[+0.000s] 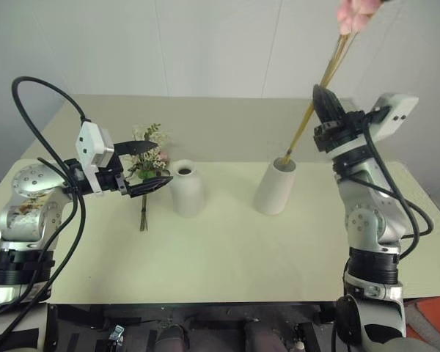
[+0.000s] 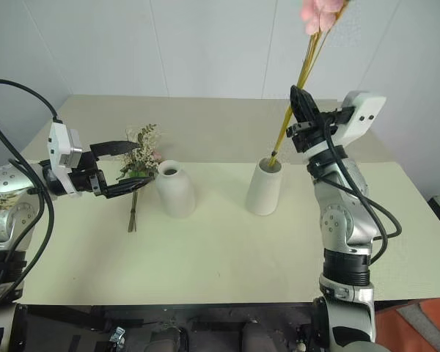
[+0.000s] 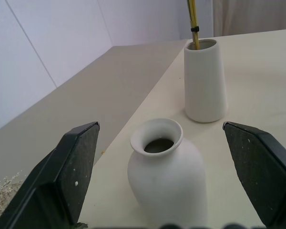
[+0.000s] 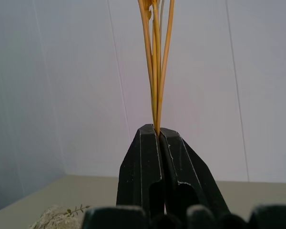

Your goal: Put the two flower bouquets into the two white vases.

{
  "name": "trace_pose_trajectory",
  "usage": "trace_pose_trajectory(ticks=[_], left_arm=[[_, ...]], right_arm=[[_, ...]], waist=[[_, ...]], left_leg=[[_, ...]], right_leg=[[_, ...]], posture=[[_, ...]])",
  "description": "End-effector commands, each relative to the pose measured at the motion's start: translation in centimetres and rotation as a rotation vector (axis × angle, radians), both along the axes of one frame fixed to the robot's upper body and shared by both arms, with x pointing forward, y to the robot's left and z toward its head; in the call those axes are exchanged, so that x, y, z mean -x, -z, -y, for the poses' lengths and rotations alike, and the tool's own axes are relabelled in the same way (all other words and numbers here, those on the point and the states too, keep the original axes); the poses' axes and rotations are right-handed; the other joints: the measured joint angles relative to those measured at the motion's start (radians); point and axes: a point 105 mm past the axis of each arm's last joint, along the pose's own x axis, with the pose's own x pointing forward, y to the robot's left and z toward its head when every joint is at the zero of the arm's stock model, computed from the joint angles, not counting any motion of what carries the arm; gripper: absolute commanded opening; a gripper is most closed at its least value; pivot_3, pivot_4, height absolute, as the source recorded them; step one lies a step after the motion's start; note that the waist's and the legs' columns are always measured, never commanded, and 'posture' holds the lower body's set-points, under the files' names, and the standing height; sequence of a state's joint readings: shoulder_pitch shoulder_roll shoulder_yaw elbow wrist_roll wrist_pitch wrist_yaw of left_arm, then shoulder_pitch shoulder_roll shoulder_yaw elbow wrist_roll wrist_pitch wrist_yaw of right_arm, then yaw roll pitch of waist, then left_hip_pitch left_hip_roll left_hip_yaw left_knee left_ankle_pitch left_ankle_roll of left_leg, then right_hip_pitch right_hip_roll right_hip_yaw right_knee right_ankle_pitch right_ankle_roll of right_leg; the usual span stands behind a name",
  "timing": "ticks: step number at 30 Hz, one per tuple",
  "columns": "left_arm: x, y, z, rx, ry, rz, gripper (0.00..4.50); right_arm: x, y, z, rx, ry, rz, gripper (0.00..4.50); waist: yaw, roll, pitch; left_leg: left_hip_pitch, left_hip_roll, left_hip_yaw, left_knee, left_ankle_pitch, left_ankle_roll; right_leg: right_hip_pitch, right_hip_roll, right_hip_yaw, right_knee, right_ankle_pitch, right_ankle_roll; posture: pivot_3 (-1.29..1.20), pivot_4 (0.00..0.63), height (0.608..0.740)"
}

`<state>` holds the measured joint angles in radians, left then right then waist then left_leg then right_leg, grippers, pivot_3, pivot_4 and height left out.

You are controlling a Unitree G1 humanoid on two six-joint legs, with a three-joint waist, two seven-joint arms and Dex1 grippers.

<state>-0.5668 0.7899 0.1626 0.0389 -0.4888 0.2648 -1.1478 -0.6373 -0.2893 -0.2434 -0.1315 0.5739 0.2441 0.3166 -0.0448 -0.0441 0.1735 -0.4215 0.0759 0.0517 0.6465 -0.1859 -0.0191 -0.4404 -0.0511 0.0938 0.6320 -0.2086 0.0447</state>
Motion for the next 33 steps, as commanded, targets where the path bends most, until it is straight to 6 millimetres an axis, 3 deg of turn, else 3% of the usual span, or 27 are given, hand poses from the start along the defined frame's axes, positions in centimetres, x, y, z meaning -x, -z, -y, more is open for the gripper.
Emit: trace_pose_trajectory(ticks=[1,9,12,13,17,20,23,26,30,33], left_arm=[[0.3,-1.2,-0.4,0.004,-0.014,0.056,4.50],[0.3,-1.2,-0.4,0.009,-0.020,0.067,4.50],[-0.1,-1.5,-0.6,0.032,-0.072,0.105,4.50],[-0.5,-1.8,-0.7,0.046,-0.118,0.134,4.50],[-3.8,-2.6,-2.5,0.063,-0.542,0.271,4.50],[-4.9,-3.1,-3.9,0.076,-0.771,0.248,4.50],[-5.0,-2.6,-4.4,0.043,-0.828,0.066,4.50],[-5.4,-0.8,-4.1,0.000,-0.788,-0.205,4.50],[-7.1,0.8,-5.2,-0.013,-0.928,-0.394,4.50],[-7.8,2.5,-4.8,-0.059,-0.956,-0.575,4.50]], right_arm=[[1.1,-0.3,-0.5,0.019,-0.039,0.044,0.55],[2.7,3.0,-1.7,0.059,-0.101,-0.031,3.14],[3.3,4.6,-1.6,0.117,-0.091,-0.094,4.26],[3.5,5.1,-1.5,0.143,-0.092,-0.124,4.43],[4.7,6.3,-0.2,0.251,-0.079,-0.204,4.43],[5.6,6.3,1.3,0.335,-0.089,-0.257,4.43],[6.6,6.5,3.6,0.523,-0.066,-0.328,4.43],[7.3,5.6,6.0,0.606,-0.029,-0.347,4.43],[7.7,4.9,7.0,0.656,-0.017,-0.363,4.43],[7.9,4.9,7.2,0.689,-0.021,-0.370,4.43]], waist=[[0.000,0.000,0.000],[0.000,0.000,0.000],[0.001,0.000,0.000],[0.002,0.000,0.000],[0.009,0.000,0.000],[0.011,-0.001,0.000],[0.010,-0.001,0.000],[0.007,-0.001,0.000],[0.003,-0.001,0.001],[0.000,-0.002,0.001]], left_leg=[[0.000,0.000,0.000,0.000,0.000,0.000],[0.000,0.000,0.000,0.000,0.000,0.000],[0.000,0.000,0.000,0.000,0.000,0.000],[0.000,0.000,0.000,0.000,0.000,0.000],[0.001,0.000,0.000,0.001,0.000,0.000],[0.001,0.000,-0.001,0.001,0.000,0.000],[0.000,-0.001,-0.001,0.001,0.000,0.000],[0.000,-0.001,-0.001,0.000,0.000,0.000],[0.005,-0.001,-0.002,0.000,0.000,0.000],[0.007,-0.004,-0.005,0.000,0.000,0.000]], right_leg=[[0.000,0.000,0.000,0.000,0.000,0.000],[0.000,0.000,0.000,0.000,0.000,0.000],[0.000,0.000,0.000,0.000,0.000,0.000],[0.000,0.000,0.000,0.000,0.000,0.000],[0.001,0.000,0.000,0.000,0.000,0.000],[0.002,0.000,0.000,0.000,0.000,0.001],[0.001,0.000,0.000,-0.001,0.000,0.001],[0.001,0.000,-0.001,-0.001,-0.002,0.004],[0.005,0.000,0.000,-0.001,-0.005,0.009],[0.006,0.000,0.000,-0.001,-0.005,0.009]], posture=[[0.00,0.150,0.740],[0.00,0.150,0.740],[0.00,0.150,0.740],[0.00,0.150,0.740],[0.00,0.150,0.740],[0.00,0.150,0.740],[0.00,0.150,0.740],[0.00,0.150,0.740],[0.00,0.150,0.740],[0.00,0.150,0.740]])
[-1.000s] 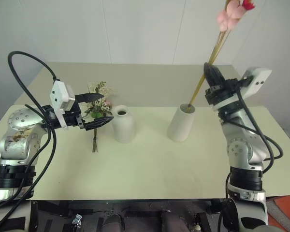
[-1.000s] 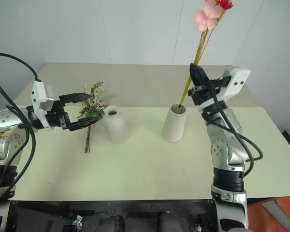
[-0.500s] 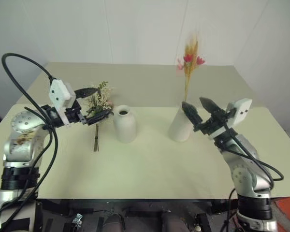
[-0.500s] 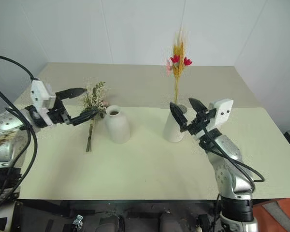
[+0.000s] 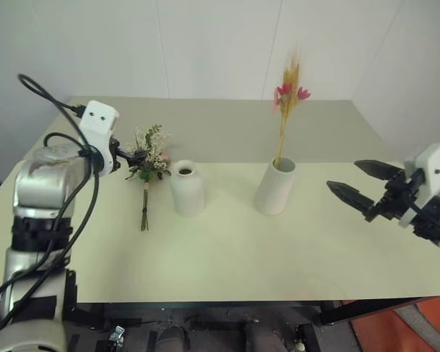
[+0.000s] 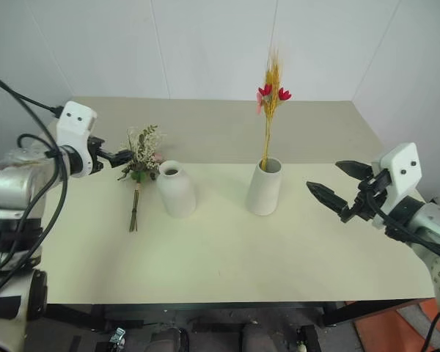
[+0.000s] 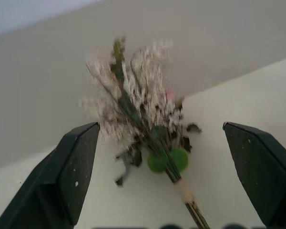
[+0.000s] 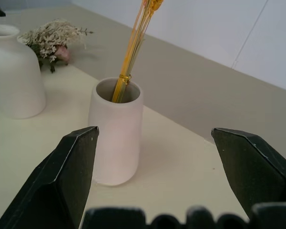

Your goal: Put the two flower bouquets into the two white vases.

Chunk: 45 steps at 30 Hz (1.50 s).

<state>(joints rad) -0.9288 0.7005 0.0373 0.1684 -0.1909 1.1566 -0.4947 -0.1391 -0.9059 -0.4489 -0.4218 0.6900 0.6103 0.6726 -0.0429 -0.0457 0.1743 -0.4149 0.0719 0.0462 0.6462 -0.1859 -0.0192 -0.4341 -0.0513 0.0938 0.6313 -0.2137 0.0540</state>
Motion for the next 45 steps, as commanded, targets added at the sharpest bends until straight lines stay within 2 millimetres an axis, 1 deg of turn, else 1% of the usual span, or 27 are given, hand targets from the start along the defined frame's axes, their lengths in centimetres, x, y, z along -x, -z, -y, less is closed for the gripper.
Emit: trace_pose_trajectory(ticks=[1,5,6,9,11,13,16,17,20,24,26,27,28,30,31,33,34,36,38,39,41,42,44,45], left_arm=[[-0.4,1.0,0.2,0.009,-0.043,-0.139,4.50],[-1.2,2.1,1.4,0.037,-0.029,-0.222,4.50],[-1.5,2.6,1.7,0.020,-0.031,-0.242,4.50],[-2.1,3.8,1.7,-0.030,-0.059,-0.286,4.50],[-2.4,4.7,1.5,-0.072,-0.076,-0.316,4.50],[-2.5,5.4,1.5,-0.061,-0.073,-0.343,4.50],[-2.8,6.0,1.9,-0.021,-0.063,-0.363,3.91],[-2.9,6.1,2.0,-0.018,-0.060,-0.366,3.63],[-3.3,6.1,2.0,-0.038,-0.073,-0.355,2.59],[-3.8,5.4,1.7,-0.075,-0.099,-0.318,1.25],[-3.9,5.1,1.5,-0.083,-0.121,-0.303,0.51],[-4.0,5.0,1.4,-0.091,-0.129,-0.292,0.20],[-4.1,4.8,1.2,-0.098,-0.137,-0.279,0.05],[-4.8,3.5,0.9,-0.107,-0.161,-0.164,0.05],[-5.5,2.3,1.0,-0.086,-0.170,-0.049,0.05],[-6.3,-1.0,1.1,0.035,-0.209,0.211,0.05],[-6.3,-3.0,1.1,0.105,-0.209,0.367,0.05],[-5.7,-5.9,1.1,0.200,-0.188,0.544,0.05],[-4.7,-8.5,0.9,0.302,-0.165,0.707,0.05],[-3.9,-10.0,0.5,0.416,-0.143,0.783,0.05],[-1.7,-12.6,0.3,0.738,0.069,0.899,0.05],[0.0,-13.8,0.0,0.857,0.177,0.997,0.05],[2.7,-15.0,-0.2,0.972,0.348,1.125,0.05],[3.5,-15.1,0.0,0.984,0.419,1.143,0.05]], right_arm=[[0.6,-1.1,0.3,0.029,-0.003,0.032,4.43],[1.0,-0.8,0.4,0.076,0.005,0.010,4.43],[1.4,-1.0,0.0,0.085,-0.021,0.010,4.43],[2.5,-1.5,-0.6,0.112,-0.073,0.007,4.43],[2.8,-1.8,-0.6,0.128,-0.076,0.012,4.43],[2.9,-1.9,-0.5,0.129,-0.064,0.018,4.43],[2.8,-1.5,-0.3,0.139,-0.042,0.011,4.50],[2.9,-1.3,-0.2,0.147,-0.038,0.007,4.50],[3.0,-1.3,-0.3,0.156,-0.040,0.009,4.50],[2.9,-1.4,-0.1,0.148,-0.036,0.013,4.50],[2.8,-1.2,0.0,0.149,-0.035,0.009,4.50],[2.8,-1.0,0.0,0.150,-0.035,0.007,4.50],[2.8,-0.9,0.0,0.152,-0.035,0.006,4.50],[2.7,-0.7,0.0,0.153,-0.033,0.003,4.50],[2.7,-0.6,0.1,0.154,-0.032,0.002,4.50],[2.6,-0.5,0.1,0.155,-0.031,0.001,4.50],[2.6,-0.5,0.1,0.157,-0.032,0.003,4.50],[2.7,-0.5,0.2,0.154,-0.032,0.008,4.50],[2.8,-0.6,0.2,0.128,-0.032,0.014,4.50],[2.9,-0.6,0.2,0.084,-0.034,-0.006,4.50],[3.4,-0.8,-0.2,0.003,-0.086,-0.021,4.50],[3.8,-0.9,-0.5,-0.022,-0.110,-0.025,4.50],[4.3,-1.0,-0.9,-0.038,-0.149,-0.022,4.50],[4.5,-0.9,-1.1,-0.034,-0.163,-0.018,4.50]], waist=[[-0.003,0.000,0.000],[0.001,0.000,0.000],[0.001,0.000,0.000],[0.004,0.000,0.000],[0.003,-0.001,0.000],[0.002,-0.001,0.000],[0.002,-0.001,0.001],[0.004,-0.001,0.001],[0.007,-0.001,0.001],[0.007,-0.001,0.001],[0.006,-0.001,0.001],[0.005,-0.001,0.001],[0.005,-0.001,0.001],[0.006,-0.001,0.001],[0.007,-0.001,0.001],[0.009,-0.001,0.001],[0.012,-0.002,0.001],[0.019,-0.002,0.001],[0.021,-0.002,0.001],[0.022,-0.002,0.001],[0.023,-0.002,0.001],[0.022,-0.002,0.001],[0.022,-0.001,0.001],[0.023,-0.001,0.001]], left_leg=[[0.000,-0.001,-0.001,0.000,0.000,0.000],[-0.003,-0.003,-0.003,-0.001,0.000,0.000],[-0.005,-0.003,-0.004,-0.001,0.000,0.000],[-0.007,-0.004,-0.005,-0.001,0.000,0.000],[-0.007,-0.004,-0.005,0.000,0.000,0.000],[-0.007,-0.004,-0.005,0.000,0.000,0.000],[-0.007,-0.004,-0.005,0.000,0.000,0.000],[-0.007,-0.004,-0.006,0.000,0.000,0.000],[-0.008,-0.005,-0.006,0.000,0.000,0.000],[-0.008,-0.006,-0.006,0.000,0.000,0.000],[-0.008,-0.006,-0.007,0.000,0.000,0.000],[-0.008,-0.006,-0.007,0.000,0.000,0.000],[-0.008,-0.006,-0.007,0.000,0.000,0.000],[-0.008,-0.006,-0.007,0.000,0.000,0.000],[-0.008,-0.006,-0.007,0.000,0.000,0.000],[-0.008,-0.006,-0.007,0.000,0.000,0.000],[-0.008,-0.006,-0.007,0.000,0.000,0.000],[-0.009,-0.006,-0.007,0.001,0.000,0.000],[-0.009,-0.006,-0.006,0.001,0.000,0.000],[-0.009,-0.006,-0.007,0.001,0.000,0.000],[-0.008,-0.007,-0.006,0.001,0.000,0.000],[-0.008,-0.006,-0.006,0.001,0.000,0.000],[-0.008,-0.007,-0.006,0.001,0.000,0.000],[-0.007,-0.007,-0.006,0.001,0.000,0.000]], right_leg=[[0.000,0.000,0.000,0.000,0.000,0.000],[-0.002,-0.001,0.000,0.000,-0.001,0.000],[-0.004,-0.001,0.000,0.000,-0.001,0.000],[-0.005,-0.002,-0.001,0.000,-0.001,0.000],[-0.005,-0.002,-0.001,0.000,-0.001,0.000],[-0.005,-0.002,-0.001,0.000,-0.001,0.000],[-0.005,-0.002,-0.001,0.000,-0.001,0.000],[-0.005,-0.002,-0.001,0.000,-0.001,0.000],[-0.005,-0.003,-0.002,0.000,-0.001,0.000],[-0.005,-0.003,-0.002,0.000,-0.001,0.000],[-0.005,-0.003,-0.002,0.000,-0.001,0.000],[-0.005,-0.003,-0.002,0.000,-0.001,0.000],[-0.005,-0.003,-0.002,0.000,-0.001,0.000],[-0.005,-0.003,-0.002,0.000,-0.001,0.000],[-0.005,-0.003,-0.002,0.000,-0.001,0.001],[-0.004,-0.003,-0.002,0.000,-0.001,0.001],[-0.004,-0.004,-0.002,0.000,0.000,-0.001],[-0.004,-0.004,-0.002,0.000,0.003,-0.005],[-0.004,-0.004,-0.002,0.000,0.004,-0.006],[-0.004,-0.004,-0.002,0.000,0.004,-0.006],[-0.004,-0.004,-0.002,0.000,0.004,-0.006],[-0.004,-0.004,-0.002,0.000,0.004,-0.006],[-0.004,-0.004,-0.002,0.000,0.004,-0.006],[-0.003,-0.004,-0.002,0.000,0.004,-0.006]], posture=[[0.00,0.150,0.740],[0.00,0.150,0.740],[0.00,0.150,0.740],[0.00,0.150,0.740],[0.00,0.150,0.740],[0.00,0.150,0.740],[0.00,0.150,0.740],[0.00,0.150,0.740],[0.00,0.150,0.740],[0.00,0.150,0.740],[0.00,0.150,0.740],[0.00,0.150,0.740],[0.00,0.150,0.740],[0.00,0.150,0.740],[0.00,0.150,0.740],[0.00,0.150,0.740],[0.00,0.150,0.740],[0.00,0.150,0.740],[0.00,0.150,0.740],[0.00,0.150,0.740],[0.00,0.150,0.740],[0.00,0.150,0.740],[0.00,0.150,0.740],[0.00,0.150,0.740]])
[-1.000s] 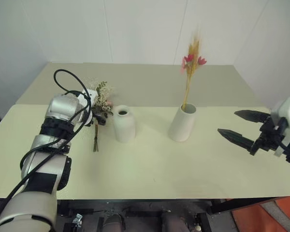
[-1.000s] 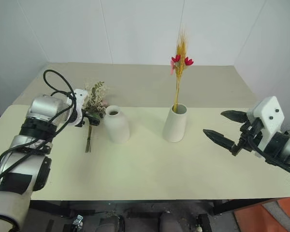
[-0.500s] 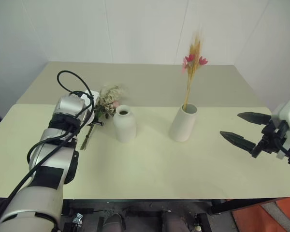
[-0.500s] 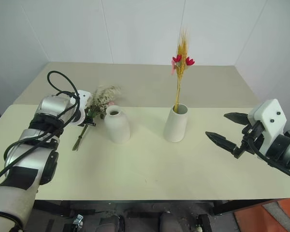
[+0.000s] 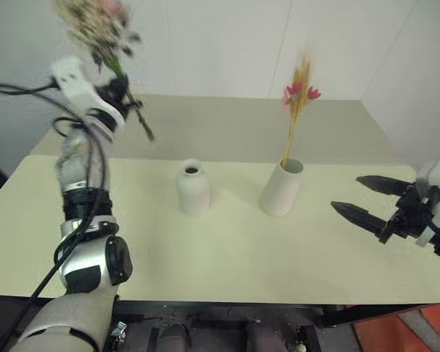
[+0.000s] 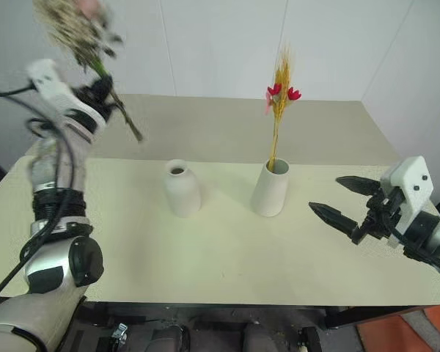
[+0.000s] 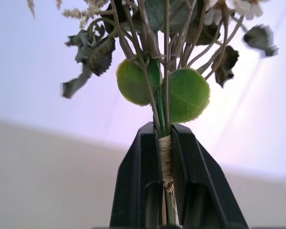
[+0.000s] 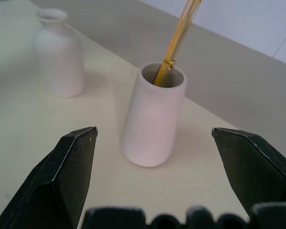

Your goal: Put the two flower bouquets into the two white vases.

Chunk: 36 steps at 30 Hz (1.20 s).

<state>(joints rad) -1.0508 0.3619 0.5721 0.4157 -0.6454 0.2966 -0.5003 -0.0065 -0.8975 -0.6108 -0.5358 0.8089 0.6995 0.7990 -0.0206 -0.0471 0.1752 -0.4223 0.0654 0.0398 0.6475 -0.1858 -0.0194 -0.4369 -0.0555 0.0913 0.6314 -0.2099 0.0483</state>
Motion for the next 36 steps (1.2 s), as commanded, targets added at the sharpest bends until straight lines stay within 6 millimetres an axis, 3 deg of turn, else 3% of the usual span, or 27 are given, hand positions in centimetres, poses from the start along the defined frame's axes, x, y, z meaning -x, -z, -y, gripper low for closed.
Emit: trace_pose_trajectory(ticks=[1,5,12,24,36], left_arm=[[4.4,-2.6,0.6,-0.019,0.209,0.279,0.05],[5.8,-1.6,3.1,-0.162,0.452,0.336,0.05],[3.9,0.6,6.4,-0.273,0.596,0.288,0.05],[2.2,3.0,8.7,-0.349,0.643,0.203,0.05],[2.1,4.9,9.7,-0.470,0.635,0.143,0.05]], right_arm=[[1.1,-1.0,-0.8,0.002,-0.054,0.056,4.50],[1.0,-0.2,-1.7,-0.002,-0.073,0.052,4.50],[0.6,0.4,-2.5,0.000,-0.070,0.065,4.50],[1.0,0.8,-2.1,0.023,-0.014,0.068,4.50],[0.7,1.3,-2.0,0.033,0.000,0.056,4.50]], waist=[[0.002,0.000,0.000],[0.008,0.000,0.000],[0.007,0.000,0.000],[0.004,0.000,0.000],[0.004,0.000,0.000]], left_leg=[[0.001,0.000,0.000,0.000,0.000,0.000],[0.005,0.000,-0.001,0.003,0.000,0.000],[0.008,0.000,-0.003,0.007,0.000,0.000],[0.007,0.000,-0.004,0.006,0.000,0.001],[0.007,0.000,-0.004,0.006,0.000,0.001]], right_leg=[[0.001,0.000,0.000,0.000,0.000,0.000],[0.008,0.000,-0.002,0.000,-0.004,0.008],[0.015,0.000,-0.003,-0.002,-0.005,0.008],[0.014,0.000,-0.003,-0.002,-0.005,0.008],[0.014,0.000,-0.003,-0.002,-0.005,0.008]], posture=[[0.00,0.150,0.740],[0.00,0.150,0.740],[0.00,0.150,0.740],[0.00,0.150,0.740],[0.00,0.150,0.740]])
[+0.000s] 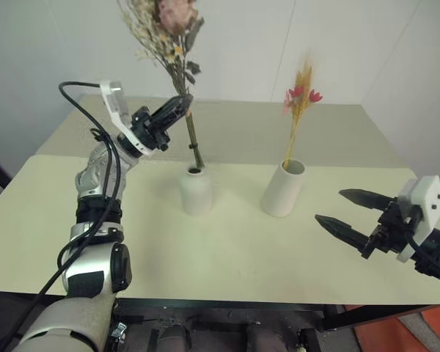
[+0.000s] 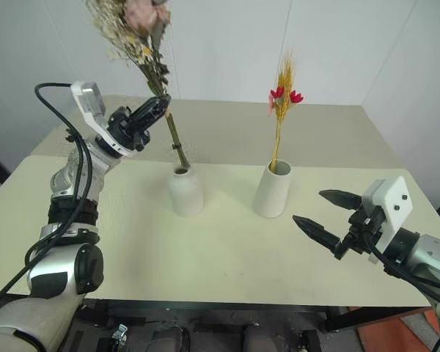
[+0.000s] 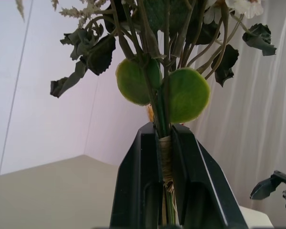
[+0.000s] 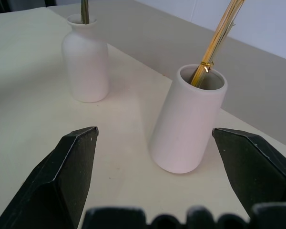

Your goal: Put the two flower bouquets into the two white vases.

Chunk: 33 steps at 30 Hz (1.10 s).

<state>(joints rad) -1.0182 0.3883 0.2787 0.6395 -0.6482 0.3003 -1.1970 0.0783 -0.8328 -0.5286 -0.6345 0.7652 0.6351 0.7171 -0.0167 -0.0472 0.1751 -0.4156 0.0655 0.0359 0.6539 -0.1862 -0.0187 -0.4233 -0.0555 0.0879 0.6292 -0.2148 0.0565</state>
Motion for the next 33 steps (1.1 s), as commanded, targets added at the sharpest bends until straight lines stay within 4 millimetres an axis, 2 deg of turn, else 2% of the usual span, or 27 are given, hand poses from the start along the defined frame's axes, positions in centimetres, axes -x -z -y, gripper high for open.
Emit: trace_pose_trajectory(ticks=[1,7,12,17,22,28,33], left_arm=[[0.8,-1.3,-0.1,-0.024,-0.007,0.079,0.05],[0.6,-0.7,0.1,-0.071,-0.026,0.085,0.05],[1.4,-3.1,-1.1,0.116,0.005,0.127,0.05],[1.4,-3.2,-1.3,0.123,-0.002,0.128,0.05],[1.4,-2.8,-1.5,0.083,-0.010,0.118,0.05],[0.8,-0.3,-0.3,-0.081,-0.045,0.091,0.05],[0.7,0.5,0.3,-0.097,-0.042,0.079,0.05]], right_arm=[[0.2,-0.9,-0.1,0.022,-0.001,0.058,4.50],[0.1,-0.8,-0.1,0.022,0.000,0.057,4.50],[0.2,-0.7,0.0,0.023,0.001,0.060,4.50],[0.3,-0.7,0.1,0.025,0.002,0.063,4.50],[0.3,-0.7,0.1,0.025,-0.001,0.060,4.50],[0.0,-0.3,0.2,0.034,0.000,0.044,4.50],[-0.1,-0.2,0.3,0.038,0.003,0.039,4.50]], waist=[[0.001,0.000,0.000],[0.001,0.000,0.000],[0.000,0.000,0.000],[0.000,0.000,0.000],[0.001,0.000,0.000],[0.001,0.000,0.000],[0.002,0.000,0.000]], left_leg=[[0.000,0.000,0.000,0.000,0.000,0.000],[0.000,0.000,0.000,0.000,0.000,0.000],[0.000,0.000,0.000,0.000,0.000,0.000],[0.000,0.000,0.000,0.000,0.000,0.000],[0.000,0.000,0.000,0.000,0.000,0.000],[0.000,0.000,0.000,0.000,0.000,0.000],[-0.001,0.000,0.000,0.000,0.000,0.000]], right_leg=[[0.000,0.000,0.000,0.000,0.000,0.000],[0.000,0.000,0.000,0.000,0.000,0.000],[0.000,0.000,0.000,0.000,0.000,0.000],[0.000,0.000,0.000,0.000,0.000,0.000],[0.000,0.000,0.000,0.000,0.000,0.000],[0.000,0.000,0.000,0.000,0.000,0.000],[0.000,0.000,0.000,0.000,0.000,0.000]], posture=[[0.00,0.150,0.740],[0.00,0.150,0.740],[0.00,0.150,0.740],[0.00,0.150,0.740],[0.00,0.150,0.740],[0.00,0.150,0.740],[0.00,0.150,0.740]])
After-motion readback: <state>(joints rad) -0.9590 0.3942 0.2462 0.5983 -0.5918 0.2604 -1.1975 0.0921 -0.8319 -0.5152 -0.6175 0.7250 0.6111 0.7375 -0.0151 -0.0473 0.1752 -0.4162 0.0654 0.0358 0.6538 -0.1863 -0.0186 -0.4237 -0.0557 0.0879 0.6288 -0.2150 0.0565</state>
